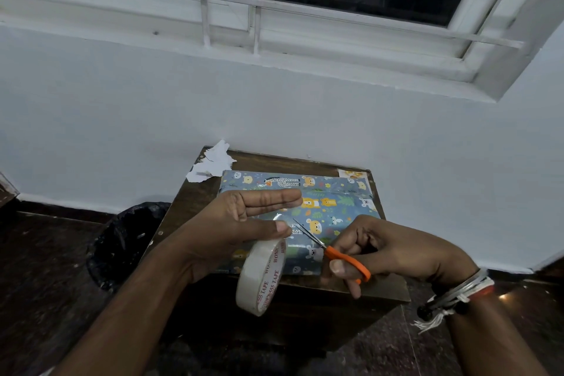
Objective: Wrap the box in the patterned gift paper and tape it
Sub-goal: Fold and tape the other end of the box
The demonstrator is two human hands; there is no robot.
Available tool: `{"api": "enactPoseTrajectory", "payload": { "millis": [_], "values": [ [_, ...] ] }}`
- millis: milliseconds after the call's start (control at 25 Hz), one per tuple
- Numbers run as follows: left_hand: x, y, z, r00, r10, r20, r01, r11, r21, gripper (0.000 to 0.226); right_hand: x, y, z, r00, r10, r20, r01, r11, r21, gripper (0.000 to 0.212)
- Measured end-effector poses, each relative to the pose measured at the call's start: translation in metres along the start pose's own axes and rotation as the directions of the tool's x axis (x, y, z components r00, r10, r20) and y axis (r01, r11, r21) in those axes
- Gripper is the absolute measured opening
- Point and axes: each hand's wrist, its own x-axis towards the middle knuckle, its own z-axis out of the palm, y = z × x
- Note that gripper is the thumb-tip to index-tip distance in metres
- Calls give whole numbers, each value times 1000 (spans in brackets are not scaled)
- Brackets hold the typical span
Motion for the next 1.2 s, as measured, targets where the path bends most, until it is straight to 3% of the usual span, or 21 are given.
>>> {"api": "enactPoseTrajectory", "payload": {
  "millis": [200,320,440,560,600,680,760,840,880,920,960,1040,1120,1200],
  "values": [
    [0,0,-1,1000,23,12,-24,1000,17,50,4,3,2,999,-11,-32,11,1000,-1,8],
    [0,-1,-10,993,83,-83,-87,995,-41,57,8,9,2,954,27,-299,-64,992,-113,24],
    [1,-5,-20,975,118,-188,-138,986,-97,61,19,12,2,723,-38,-690,-296,885,-359,38],
    [-1,-8,-28,958,128,-258,-163,980,-116,65,35,9,2,552,-27,-833,-519,772,-368,26],
    [-2,-9,-31,952,132,-275,-172,977,-126,67,41,8,0,542,-27,-840,-593,695,-405,17],
    [-4,-9,-35,946,145,-289,-188,974,-125,73,51,-1,-5,613,49,-788,-681,538,-497,14],
    [-8,-10,-38,945,151,-290,-188,976,-106,80,55,-13,-5,692,168,-702,-677,488,-551,15],
    [-13,-11,-40,942,153,-297,-189,977,-96,79,58,-20,0,716,130,-686,-666,423,-614,10],
    [-15,-11,-41,942,157,-295,-192,977,-93,78,61,-21,5,701,40,-712,-661,413,-627,11],
    [-17,-11,-43,943,161,-290,-193,978,-86,77,67,-23,11,674,-80,-734,-619,480,-621,12],
    [-20,-11,-44,945,165,-284,-193,979,-73,77,75,-24,18,636,-175,-752,-514,630,-582,12],
    [-23,-10,-46,946,169,-277,-187,982,-40,77,96,-31,30,597,-243,-765,-144,905,-400,12],
    [-27,-9,-49,947,167,-275,-179,984,-18,79,113,-40,39,642,-260,-722,84,959,-271,18],
    [-31,-8,-52,948,173,-266,-178,984,4,82,123,-43,44,684,-297,-666,120,947,-299,22]
  ]
}}
